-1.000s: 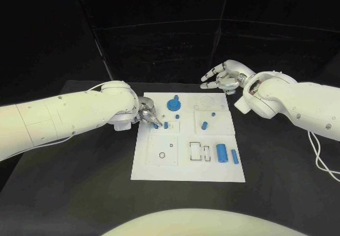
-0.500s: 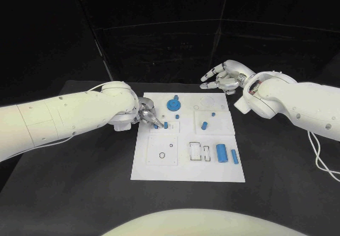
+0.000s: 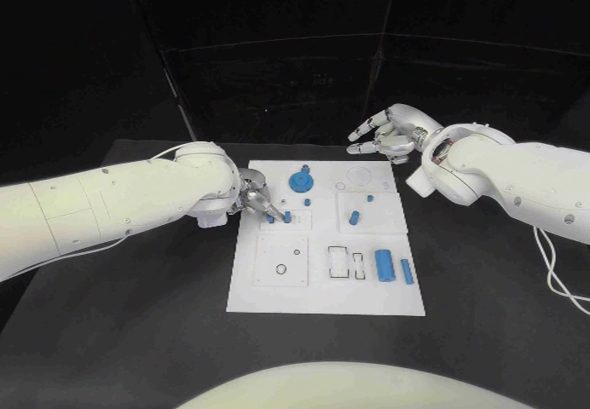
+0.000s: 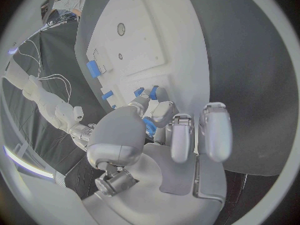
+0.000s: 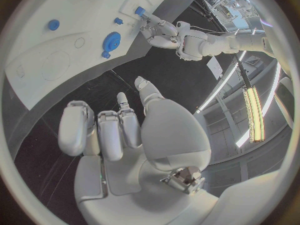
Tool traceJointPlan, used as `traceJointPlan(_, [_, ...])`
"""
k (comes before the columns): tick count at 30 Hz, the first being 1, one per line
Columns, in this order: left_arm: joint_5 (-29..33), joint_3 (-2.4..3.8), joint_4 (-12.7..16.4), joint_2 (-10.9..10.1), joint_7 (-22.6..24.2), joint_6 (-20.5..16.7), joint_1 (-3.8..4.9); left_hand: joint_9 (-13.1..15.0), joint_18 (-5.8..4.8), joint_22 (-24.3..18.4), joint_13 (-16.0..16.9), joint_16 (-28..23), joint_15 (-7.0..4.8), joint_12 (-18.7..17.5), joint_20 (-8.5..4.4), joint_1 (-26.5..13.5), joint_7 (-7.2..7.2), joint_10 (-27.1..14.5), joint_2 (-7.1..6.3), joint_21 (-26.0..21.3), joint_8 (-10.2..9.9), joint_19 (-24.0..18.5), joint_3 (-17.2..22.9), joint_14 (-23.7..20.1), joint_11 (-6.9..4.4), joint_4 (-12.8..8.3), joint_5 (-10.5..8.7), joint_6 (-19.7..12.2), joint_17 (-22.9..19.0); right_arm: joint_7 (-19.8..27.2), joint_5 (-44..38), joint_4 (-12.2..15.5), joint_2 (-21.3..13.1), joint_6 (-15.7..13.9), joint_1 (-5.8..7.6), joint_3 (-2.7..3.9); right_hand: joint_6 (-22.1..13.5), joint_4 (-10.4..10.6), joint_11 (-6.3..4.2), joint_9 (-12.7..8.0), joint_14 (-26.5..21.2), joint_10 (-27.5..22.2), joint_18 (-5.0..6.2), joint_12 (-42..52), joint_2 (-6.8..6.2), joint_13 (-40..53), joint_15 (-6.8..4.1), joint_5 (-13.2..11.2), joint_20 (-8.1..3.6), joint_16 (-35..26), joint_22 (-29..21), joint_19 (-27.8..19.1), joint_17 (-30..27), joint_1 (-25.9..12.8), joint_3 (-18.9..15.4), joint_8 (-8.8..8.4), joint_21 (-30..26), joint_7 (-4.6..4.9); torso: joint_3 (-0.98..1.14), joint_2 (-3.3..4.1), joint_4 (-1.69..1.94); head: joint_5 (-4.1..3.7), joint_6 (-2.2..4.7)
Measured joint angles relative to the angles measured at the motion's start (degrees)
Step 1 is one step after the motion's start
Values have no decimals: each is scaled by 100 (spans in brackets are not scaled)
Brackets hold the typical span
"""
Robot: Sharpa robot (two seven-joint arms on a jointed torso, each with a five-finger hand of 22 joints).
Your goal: Assemble the parts on the task board
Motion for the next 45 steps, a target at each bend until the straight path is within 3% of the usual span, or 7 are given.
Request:
traceJointPlan(16, [-3, 9, 217, -211, -4, -257, -6, 74, -1, 0, -141, 0, -20, -58, 0, -214, 18, -27, -93, -33, 22, 0, -634, -21, -19, 347, 0, -71, 0, 3, 0, -8, 6, 1, 0, 0, 0, 0, 0, 0, 0, 0, 0, 0, 0, 0, 0, 0, 0, 0, 0, 0, 0, 0, 0, -1, 0, 0, -2, 1, 0, -16, 17])
traceJointPlan(28, [376, 108, 506, -471, 228, -1157, 77, -129, 54, -486, -1070, 0, 95, -715, 72, 337, 279, -823, 148, -612, -312, -9, -995, -10, 220, 346, 0, -668, 0, 4, 0, -38, 28, 14, 0, 0, 0, 0, 0, 0, 0, 0, 0, 0, 0, 0, 0, 0, 0, 0, 1, 0, 0, 0, 0, -3, 0, 0, 2, 1, 1, -43, 44])
traceJointPlan(31, [589, 114, 500, -471, 484, -1501, 90, -299, 263, -1409, -1905, -381, 197, -1362, 166, 789, 408, -1510, 249, -1439, -489, -319, -865, -10, 331, 151, 24, -866, 0, 4, 0, -41, 38, 17, 0, 0, 0, 0, 0, 0, 0, 0, 0, 0, 0, 0, 0, 0, 0, 0, 1, 0, 0, 0, 0, -3, 0, 0, 3, 1, 1, -54, 52])
traceJointPlan(34, [767, 114, 474, -448, 841, -1755, 98, -467, 514, -2669, -2198, -1086, 297, -1757, 236, 1432, 492, -2012, 392, -2629, -648, -890, -537, -86, 422, -192, 24, -989, -105, 5, 0, -45, 44, 19, -1, 0, 0, 0, 0, 0, 0, 0, 0, 0, 0, 0, 0, 0, 0, 0, 1, 0, -1, 0, 0, -3, 0, 0, 4, 1, 1, -61, 57])
traceJointPlan(36, [920, 113, 451, -398, 1312, -1992, 101, -739, 626, -3599, -2510, -2033, 410, -2266, 336, 2039, 614, -2499, 444, -3628, -903, -1471, -136, -703, 548, -593, 24, -1061, -984, 5, 0, -47, 46, 20, -2, 0, 0, 0, 0, 0, 0, 0, 0, 0, 0, 0, 0, 0, 0, 0, 1, 0, -1, 0, 0, -3, 0, 0, 4, 1, 1, -74, 73])
traceJointPlan(40, [1021, 107, 395, -287, 2030, -2292, 102, -1287, 626, -3903, -3062, -2982, 601, -2971, 493, 2401, 838, -2740, 221, -4085, -1401, -1787, 315, -1407, 714, -1023, 24, -905, -1923, 6, 0, -53, 46, 21, -3, 0, 0, 0, 0, 0, 0, 0, 0, 0, 25, 0, 0, 0, 0, 0, 1, 0, 0, -25, 0, -3, 0, 0, 2, 3, 1, -97, 95])
traceJointPlan(45, [885, 67, 158, -73, 2882, -2607, 78, -1902, 626, -3972, -3744, -3282, 636, -3758, 581, 2460, 889, -2769, -50, -4159, -2001, -1752, 676, -1511, 836, -1298, 44, -740, -2338, 7, 0, -53, 46, 22, -4, 0, 0, 0, 0, 0, 0, 0, 0, 0, 25, 0, 0, 0, 0, 0, 1, 0, -1, -25, 0, -3, 0, 0, 1, 4, 1, -122, 128])
